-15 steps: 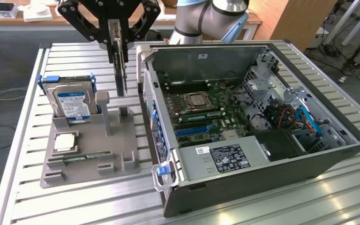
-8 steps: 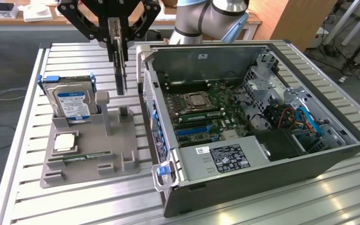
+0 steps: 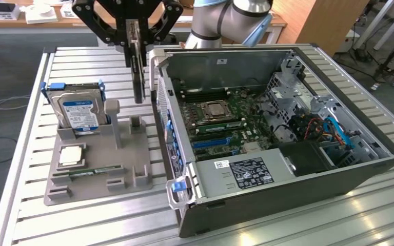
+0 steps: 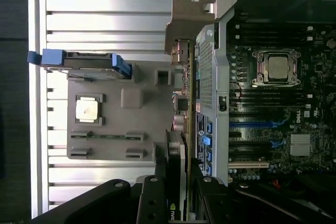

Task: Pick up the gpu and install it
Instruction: 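Pick up the gpu and move the gpu toward the slot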

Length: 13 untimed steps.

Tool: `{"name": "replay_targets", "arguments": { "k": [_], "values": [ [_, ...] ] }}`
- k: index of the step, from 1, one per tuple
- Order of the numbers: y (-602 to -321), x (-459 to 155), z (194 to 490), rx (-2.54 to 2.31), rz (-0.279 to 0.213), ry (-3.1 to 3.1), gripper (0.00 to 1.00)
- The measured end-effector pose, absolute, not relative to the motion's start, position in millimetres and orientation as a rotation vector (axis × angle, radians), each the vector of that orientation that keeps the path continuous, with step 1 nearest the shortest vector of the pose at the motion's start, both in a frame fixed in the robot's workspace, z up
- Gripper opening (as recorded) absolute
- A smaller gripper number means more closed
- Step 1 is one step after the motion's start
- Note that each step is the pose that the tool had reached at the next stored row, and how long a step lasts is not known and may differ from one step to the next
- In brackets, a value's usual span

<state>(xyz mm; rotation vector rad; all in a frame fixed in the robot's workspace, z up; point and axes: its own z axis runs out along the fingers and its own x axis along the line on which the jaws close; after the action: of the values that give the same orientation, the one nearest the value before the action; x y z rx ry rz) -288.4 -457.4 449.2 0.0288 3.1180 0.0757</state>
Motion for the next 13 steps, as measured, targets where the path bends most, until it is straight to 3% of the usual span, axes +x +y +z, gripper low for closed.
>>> {"name": "replay_targets", "arguments": {
  "k": [13],
  "values": [
    [-457.4, -262.3, 449.1, 0.029, 0.076, 3.118, 0.27]
  ]
}}
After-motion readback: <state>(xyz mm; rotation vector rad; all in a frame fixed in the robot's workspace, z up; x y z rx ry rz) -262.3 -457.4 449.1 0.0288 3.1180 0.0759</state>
